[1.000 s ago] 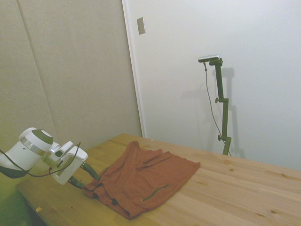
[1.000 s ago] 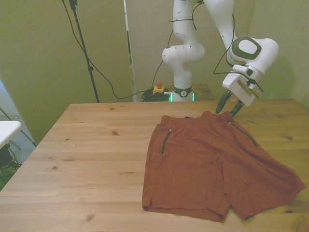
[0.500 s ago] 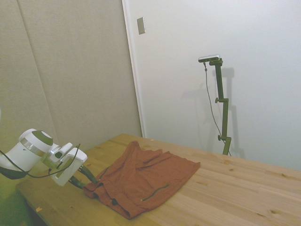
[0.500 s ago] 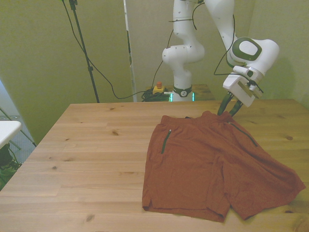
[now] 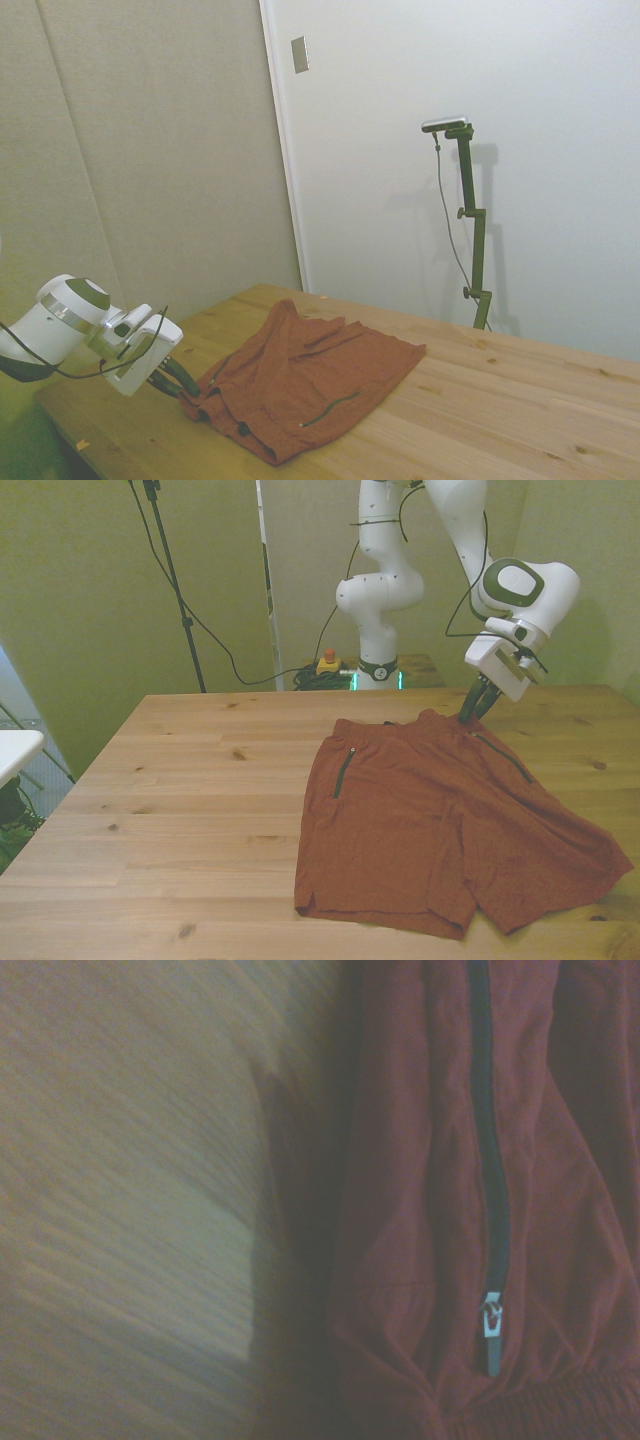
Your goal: Fold the shorts
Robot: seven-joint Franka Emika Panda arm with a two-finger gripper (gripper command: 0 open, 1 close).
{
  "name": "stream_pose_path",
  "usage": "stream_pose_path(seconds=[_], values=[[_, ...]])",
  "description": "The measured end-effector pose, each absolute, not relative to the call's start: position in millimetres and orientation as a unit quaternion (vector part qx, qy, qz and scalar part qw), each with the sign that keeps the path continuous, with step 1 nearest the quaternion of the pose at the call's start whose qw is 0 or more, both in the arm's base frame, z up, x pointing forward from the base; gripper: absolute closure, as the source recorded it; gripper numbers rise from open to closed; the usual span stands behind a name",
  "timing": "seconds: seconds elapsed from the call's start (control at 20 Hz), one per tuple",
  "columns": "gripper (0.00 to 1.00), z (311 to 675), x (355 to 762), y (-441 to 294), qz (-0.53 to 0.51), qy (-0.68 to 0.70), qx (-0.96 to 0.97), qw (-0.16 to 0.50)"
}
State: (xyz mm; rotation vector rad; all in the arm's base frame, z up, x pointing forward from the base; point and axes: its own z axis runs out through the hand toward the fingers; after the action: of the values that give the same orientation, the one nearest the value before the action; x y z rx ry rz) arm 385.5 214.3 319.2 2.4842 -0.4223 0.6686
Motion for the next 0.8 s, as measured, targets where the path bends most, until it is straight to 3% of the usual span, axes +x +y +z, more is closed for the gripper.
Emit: stream_pose_path(seconds=[0.4,0.8], values=[[1.0,337,379,223,0.238,-0.163,0.926,0.244],[1.0,412,394,187,0.205,-0.211,0.939,0.178]])
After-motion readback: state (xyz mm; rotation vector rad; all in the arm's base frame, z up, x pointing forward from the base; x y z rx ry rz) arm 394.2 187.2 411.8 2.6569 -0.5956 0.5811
